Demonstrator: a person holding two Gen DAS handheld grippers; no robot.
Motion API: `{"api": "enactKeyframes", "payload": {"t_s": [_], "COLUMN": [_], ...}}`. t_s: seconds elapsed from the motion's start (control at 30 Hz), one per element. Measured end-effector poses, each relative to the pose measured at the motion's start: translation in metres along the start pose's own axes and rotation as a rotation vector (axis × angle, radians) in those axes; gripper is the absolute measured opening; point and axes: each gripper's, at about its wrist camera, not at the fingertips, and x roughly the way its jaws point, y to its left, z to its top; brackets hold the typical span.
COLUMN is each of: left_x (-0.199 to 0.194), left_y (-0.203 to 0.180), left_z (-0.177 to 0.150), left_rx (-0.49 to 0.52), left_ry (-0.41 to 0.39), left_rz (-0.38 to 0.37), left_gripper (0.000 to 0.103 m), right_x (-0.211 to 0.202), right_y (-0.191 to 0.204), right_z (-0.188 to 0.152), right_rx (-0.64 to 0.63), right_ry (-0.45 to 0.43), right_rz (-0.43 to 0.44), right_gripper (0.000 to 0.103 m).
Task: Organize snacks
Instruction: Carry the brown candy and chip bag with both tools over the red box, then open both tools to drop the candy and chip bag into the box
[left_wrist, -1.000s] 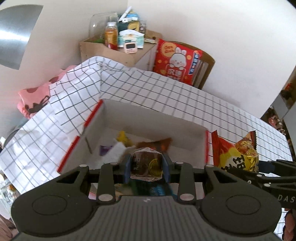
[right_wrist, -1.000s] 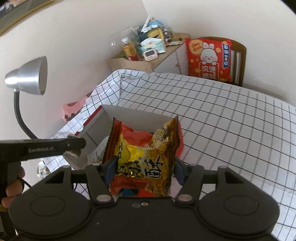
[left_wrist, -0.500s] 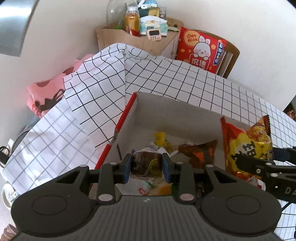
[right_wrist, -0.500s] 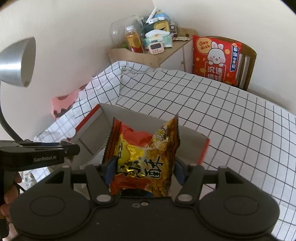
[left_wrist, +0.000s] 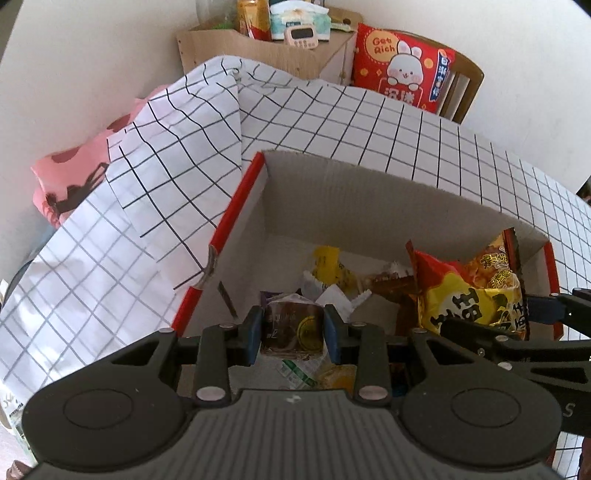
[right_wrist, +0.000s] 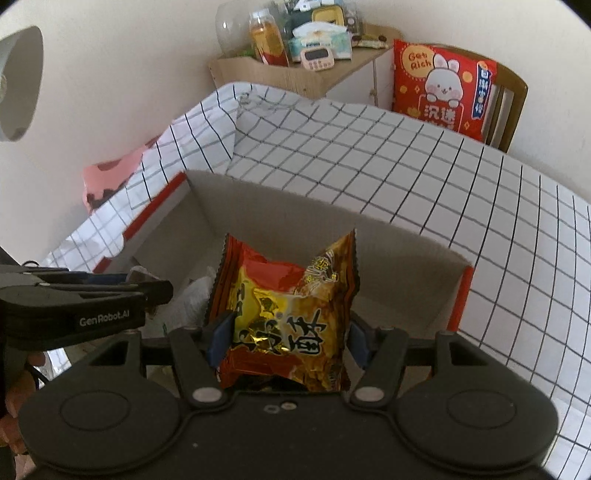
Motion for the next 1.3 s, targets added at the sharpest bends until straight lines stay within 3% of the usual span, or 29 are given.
{"api": "enactKeyframes", "payload": {"t_s": [0.33, 0.5, 0.6, 0.77, 0.87, 1.3], "left_x": [0.017, 0.015, 0.008, -0.007, -0.02, -0.087], "left_y": [-0.007, -0.007, -0.006, -0.004, -0.006, -0.015], "left_z": [-0.007, -0.008, -0.011, -0.015, -0.02, -0.04], "left_rx": [0.018, 0.003, -0.001, -0.011, 0.0, 0.016], "left_ry": [0.056, 0.051, 0.025, -0.01, -0.049, -0.21], "left_rz": [0.008, 0.001, -0.008, -0.034, -0.044, -0.093], "left_gripper": [0.034, 0.034, 0.044, 0.047, 0.055, 0.063], "right_x": [0.003, -0.002, -0.007, -0.017, -0.027, -0.098], "right_y": [0.0, 0.002, 0.003, 0.004, 0.004, -0.004], "right_z": [-0.008, -0.01, -0.011, -0.015, -0.019, -0.038], "right_rx": [-0.004, -0.012, -0.019, -0.027, -0.031, -0.024], "right_ry": [0.02, -0.007, -0.016, -0.032, -0.051, -0.222], "right_rz": [-0.006, -0.008, -0.006, -0.012, -0.006, 0.071], "right_gripper": [0.065, 0.08, 0.083, 0.086, 0.088, 0.099]}}
